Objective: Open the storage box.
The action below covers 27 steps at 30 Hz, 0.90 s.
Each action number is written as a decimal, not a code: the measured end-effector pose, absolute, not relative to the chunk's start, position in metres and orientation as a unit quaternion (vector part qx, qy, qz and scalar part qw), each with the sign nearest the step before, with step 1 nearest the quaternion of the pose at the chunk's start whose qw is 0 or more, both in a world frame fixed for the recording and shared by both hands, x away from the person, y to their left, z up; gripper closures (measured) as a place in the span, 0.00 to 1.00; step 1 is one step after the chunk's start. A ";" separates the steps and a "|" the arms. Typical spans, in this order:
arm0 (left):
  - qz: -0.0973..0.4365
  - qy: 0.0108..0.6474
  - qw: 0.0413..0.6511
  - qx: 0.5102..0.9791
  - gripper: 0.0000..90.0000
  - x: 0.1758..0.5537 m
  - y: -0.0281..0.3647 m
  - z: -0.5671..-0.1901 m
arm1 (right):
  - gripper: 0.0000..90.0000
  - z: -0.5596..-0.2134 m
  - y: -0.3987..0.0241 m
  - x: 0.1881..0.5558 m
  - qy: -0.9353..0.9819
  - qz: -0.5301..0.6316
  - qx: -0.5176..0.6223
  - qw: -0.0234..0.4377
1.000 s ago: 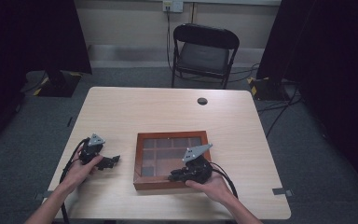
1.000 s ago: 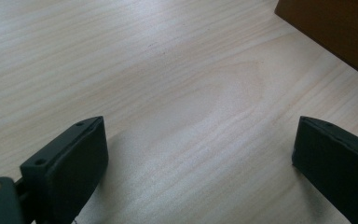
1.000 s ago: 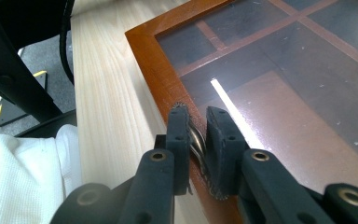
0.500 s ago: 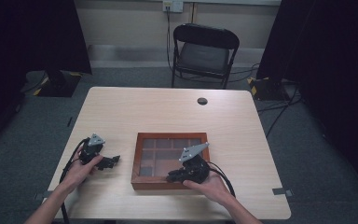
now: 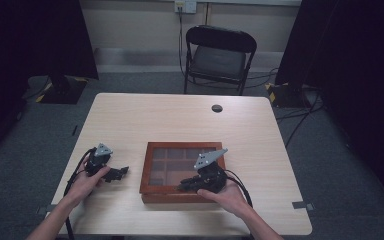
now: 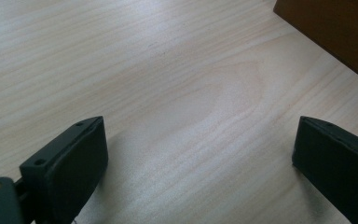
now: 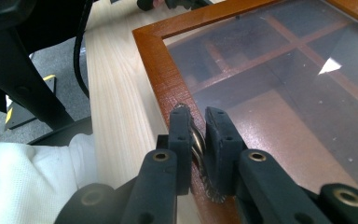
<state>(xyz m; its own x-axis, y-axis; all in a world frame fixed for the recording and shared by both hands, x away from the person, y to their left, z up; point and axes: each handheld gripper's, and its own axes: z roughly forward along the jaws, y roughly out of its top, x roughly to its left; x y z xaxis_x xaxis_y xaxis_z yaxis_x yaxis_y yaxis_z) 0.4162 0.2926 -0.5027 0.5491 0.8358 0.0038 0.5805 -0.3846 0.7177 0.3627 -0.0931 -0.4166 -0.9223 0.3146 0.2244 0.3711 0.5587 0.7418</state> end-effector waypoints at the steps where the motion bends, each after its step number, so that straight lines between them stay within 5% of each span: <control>1: 0.187 0.436 0.342 0.811 0.03 0.416 0.293 -0.503 | 0.91 -0.416 -0.093 0.363 -0.882 -0.429 -0.195 0.035; 27: 0.187 0.436 0.342 0.811 0.03 0.416 0.293 -0.503 | 0.91 -0.390 -0.093 0.368 -0.871 -0.448 -0.202 0.026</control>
<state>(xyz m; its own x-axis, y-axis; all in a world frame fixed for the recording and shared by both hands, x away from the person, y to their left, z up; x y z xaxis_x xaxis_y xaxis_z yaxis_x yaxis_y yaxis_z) 0.4164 0.2926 -0.5027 0.5489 0.8359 0.0052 0.5798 -0.3852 0.7180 0.3682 -0.0933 -0.3902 -0.9170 0.3289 0.2258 0.3750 0.5176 0.7690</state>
